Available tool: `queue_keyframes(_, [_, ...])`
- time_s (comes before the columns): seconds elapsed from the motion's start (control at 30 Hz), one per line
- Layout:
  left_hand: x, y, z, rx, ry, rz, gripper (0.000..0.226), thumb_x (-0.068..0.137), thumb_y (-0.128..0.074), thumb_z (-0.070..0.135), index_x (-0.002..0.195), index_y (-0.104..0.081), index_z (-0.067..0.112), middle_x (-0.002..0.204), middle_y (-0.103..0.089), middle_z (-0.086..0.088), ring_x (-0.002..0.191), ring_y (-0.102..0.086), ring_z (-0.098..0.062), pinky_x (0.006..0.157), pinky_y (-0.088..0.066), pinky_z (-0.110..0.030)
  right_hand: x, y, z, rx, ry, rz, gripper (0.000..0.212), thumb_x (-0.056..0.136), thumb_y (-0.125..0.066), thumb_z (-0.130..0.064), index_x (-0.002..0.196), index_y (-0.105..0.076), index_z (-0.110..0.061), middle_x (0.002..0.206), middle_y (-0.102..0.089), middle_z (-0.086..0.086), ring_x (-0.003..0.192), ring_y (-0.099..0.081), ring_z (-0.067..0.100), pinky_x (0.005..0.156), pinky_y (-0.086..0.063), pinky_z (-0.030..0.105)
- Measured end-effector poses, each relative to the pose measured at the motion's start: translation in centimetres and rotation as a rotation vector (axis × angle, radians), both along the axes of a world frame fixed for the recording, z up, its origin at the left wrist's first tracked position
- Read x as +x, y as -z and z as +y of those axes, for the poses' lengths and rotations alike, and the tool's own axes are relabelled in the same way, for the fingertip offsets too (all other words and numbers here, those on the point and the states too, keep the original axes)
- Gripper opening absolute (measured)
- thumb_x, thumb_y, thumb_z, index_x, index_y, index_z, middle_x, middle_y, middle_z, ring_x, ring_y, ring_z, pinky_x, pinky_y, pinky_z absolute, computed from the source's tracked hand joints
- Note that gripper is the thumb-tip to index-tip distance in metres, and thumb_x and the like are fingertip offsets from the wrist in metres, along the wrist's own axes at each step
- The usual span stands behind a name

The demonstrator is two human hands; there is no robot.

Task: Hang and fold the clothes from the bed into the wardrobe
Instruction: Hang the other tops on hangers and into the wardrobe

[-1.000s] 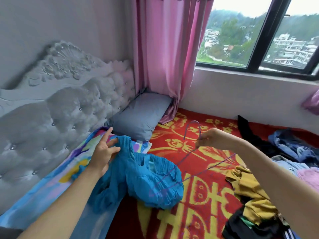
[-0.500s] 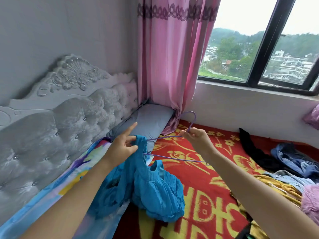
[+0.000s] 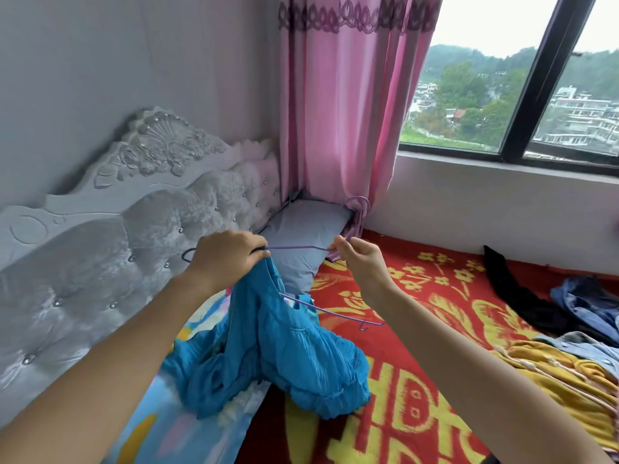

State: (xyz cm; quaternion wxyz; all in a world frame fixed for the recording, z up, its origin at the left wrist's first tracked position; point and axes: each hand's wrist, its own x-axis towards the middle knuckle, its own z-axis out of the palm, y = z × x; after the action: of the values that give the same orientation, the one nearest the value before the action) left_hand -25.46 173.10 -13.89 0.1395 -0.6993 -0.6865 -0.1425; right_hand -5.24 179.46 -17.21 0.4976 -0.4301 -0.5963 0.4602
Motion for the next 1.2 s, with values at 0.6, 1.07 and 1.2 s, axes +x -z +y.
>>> queue_keyframes(0.6, [-3.3,-3.2,0.3,0.314,0.254,-0.547,0.013,0.08,-0.071,0.007,0.092,-0.075,0.003,0.072,-0.072,0.01,0.064,-0.057,0.014,0.064,-0.041,-0.007,3.5,8.7,5.6,-0.599,0.194,-0.263,0.024,0.093,-0.047,-0.015,0.072,-0.054,-0.007,0.079,-0.056,0.012,0.063,-0.047,0.02,0.063,-0.036,0.027])
queue_keyframes(1.07, [-4.9,-4.7,-0.5,0.271,0.372,-0.76,0.046,0.079,-0.069,0.005,0.059,-0.069,0.047,0.059,-0.061,0.034,0.061,-0.057,0.011,0.064,-0.044,-0.005,-5.1,7.4,4.9,-0.798,-0.208,-0.17,0.024,0.089,-0.06,-0.031,0.085,-0.054,-0.009,0.071,-0.056,0.006,0.059,-0.055,0.017,0.057,-0.046,0.026])
queue_keyframes(1.2, [-7.1,-4.4,-1.0,0.264,0.314,-0.724,0.048,0.078,-0.071,0.004,0.06,-0.069,0.049,0.06,-0.06,0.035,0.062,-0.056,0.013,0.064,-0.042,-0.004,-2.9,5.8,6.5,-0.736,-0.214,0.349,0.017,0.089,-0.052,-0.015,0.08,-0.061,-0.003,0.065,-0.069,0.008,0.052,-0.064,0.016,0.055,-0.052,0.026])
